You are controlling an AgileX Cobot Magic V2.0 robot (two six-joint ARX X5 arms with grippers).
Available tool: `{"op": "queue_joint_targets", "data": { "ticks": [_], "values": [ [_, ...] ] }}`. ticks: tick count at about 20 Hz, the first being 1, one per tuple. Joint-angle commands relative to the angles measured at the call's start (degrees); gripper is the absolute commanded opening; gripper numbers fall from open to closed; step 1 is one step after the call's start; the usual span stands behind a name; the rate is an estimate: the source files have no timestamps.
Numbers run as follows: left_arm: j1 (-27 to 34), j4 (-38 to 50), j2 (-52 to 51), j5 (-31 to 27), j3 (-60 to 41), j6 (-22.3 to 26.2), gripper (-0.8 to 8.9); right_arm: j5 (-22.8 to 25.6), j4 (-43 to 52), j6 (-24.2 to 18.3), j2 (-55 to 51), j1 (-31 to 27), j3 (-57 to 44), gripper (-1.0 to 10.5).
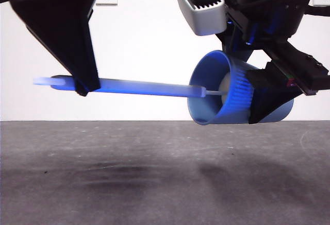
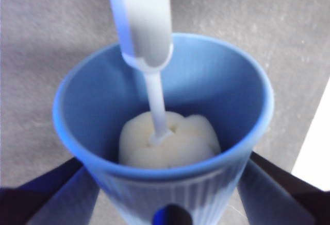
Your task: Pick up the cup brush,pick up the cup,insert the brush into the cup,clean the cup,put the cup brush back,put the cup back to the fixed position on the table
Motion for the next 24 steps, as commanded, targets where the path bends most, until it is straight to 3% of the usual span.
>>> {"op": "queue_joint_targets", "data": {
  "ticks": [1, 7, 12, 16, 24],
  "values": [
    [-0.37, 2.95, 0.22, 0.9, -0.11, -2.38, -0.09, -1.31, 1.18, 2.12, 0.55, 1.07, 0.2, -0.2],
    [-0.2, -9.25, -3.76, -4.33, -0.11, -4.74, -0.09, 1.81, -0.66, 2.93, 0.55, 0.94, 0.2, -0.2],
    [-0.2, -16.26, -8.85, -3.98, -0.11, -5.09, -0.09, 1.6, -0.44, 2.93, 0.55, 0.94, 0.2, -0.2],
    [-0.22, -13.57, -8.44, -3.06, -0.11, -5.07, -0.09, 1.44, 0.0, 2.93, 0.55, 0.96, 0.2, -0.2],
    [-0.31, -0.13, 0.59, 2.34, -0.11, -5.29, -0.09, 1.36, 0.39, 2.97, 0.55, 1.07, 0.2, -0.2]
  ]
}}
